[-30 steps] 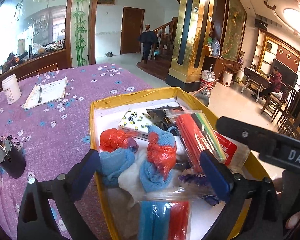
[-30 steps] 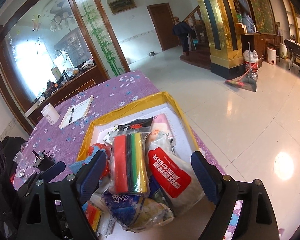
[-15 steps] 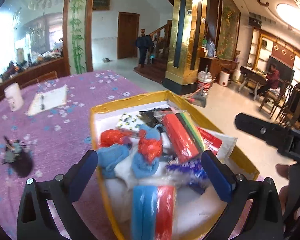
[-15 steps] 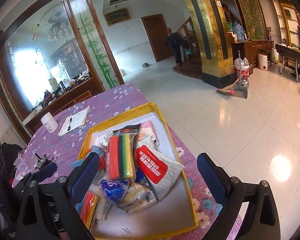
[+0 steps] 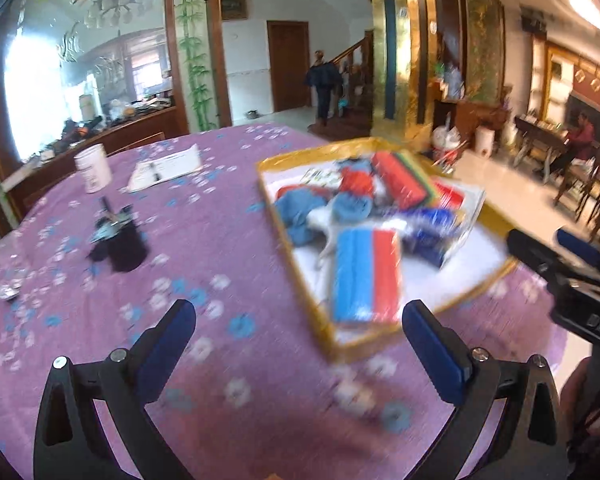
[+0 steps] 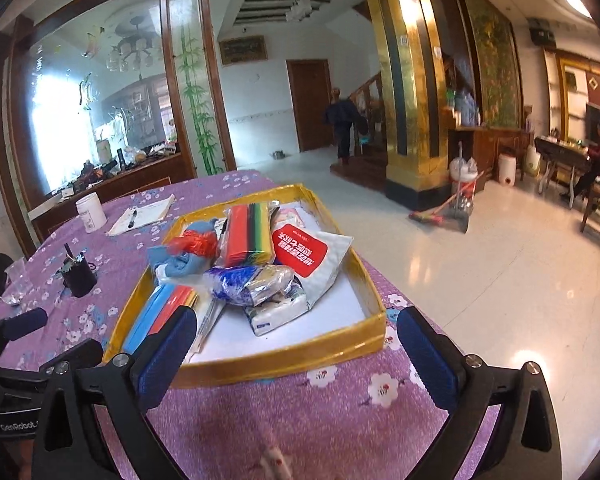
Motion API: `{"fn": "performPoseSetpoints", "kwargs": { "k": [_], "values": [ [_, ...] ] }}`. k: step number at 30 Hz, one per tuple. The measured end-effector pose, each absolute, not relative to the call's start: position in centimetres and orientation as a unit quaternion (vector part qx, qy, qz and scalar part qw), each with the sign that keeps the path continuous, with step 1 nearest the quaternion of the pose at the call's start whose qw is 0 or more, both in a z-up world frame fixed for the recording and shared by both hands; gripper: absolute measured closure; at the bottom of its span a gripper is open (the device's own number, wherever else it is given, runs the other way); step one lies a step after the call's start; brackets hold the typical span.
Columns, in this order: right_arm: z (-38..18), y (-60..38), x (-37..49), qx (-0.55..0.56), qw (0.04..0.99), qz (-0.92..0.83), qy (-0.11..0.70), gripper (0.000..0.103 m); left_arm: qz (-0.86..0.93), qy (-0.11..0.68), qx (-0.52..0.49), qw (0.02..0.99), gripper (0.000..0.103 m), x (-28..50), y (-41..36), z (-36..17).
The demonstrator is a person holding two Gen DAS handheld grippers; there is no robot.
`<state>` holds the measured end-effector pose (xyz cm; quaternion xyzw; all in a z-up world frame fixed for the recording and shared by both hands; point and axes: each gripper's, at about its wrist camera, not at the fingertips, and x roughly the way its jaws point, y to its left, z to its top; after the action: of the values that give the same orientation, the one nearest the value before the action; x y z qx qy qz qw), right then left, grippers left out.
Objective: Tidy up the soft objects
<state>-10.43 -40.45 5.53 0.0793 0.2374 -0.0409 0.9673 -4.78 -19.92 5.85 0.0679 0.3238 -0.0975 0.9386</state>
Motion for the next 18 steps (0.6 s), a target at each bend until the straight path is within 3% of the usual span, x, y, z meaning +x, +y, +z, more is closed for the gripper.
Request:
{"fn": "performPoseSetpoints", "kwargs": {
  "k": [18],
  "values": [
    [5.3,-37.0,-10.9,0.038,0.973,-0.023,0.226,0.001,-0.041,0.34,0.068,0.937,0.0,-5.4,-18.3,4.0]
  ]
}}
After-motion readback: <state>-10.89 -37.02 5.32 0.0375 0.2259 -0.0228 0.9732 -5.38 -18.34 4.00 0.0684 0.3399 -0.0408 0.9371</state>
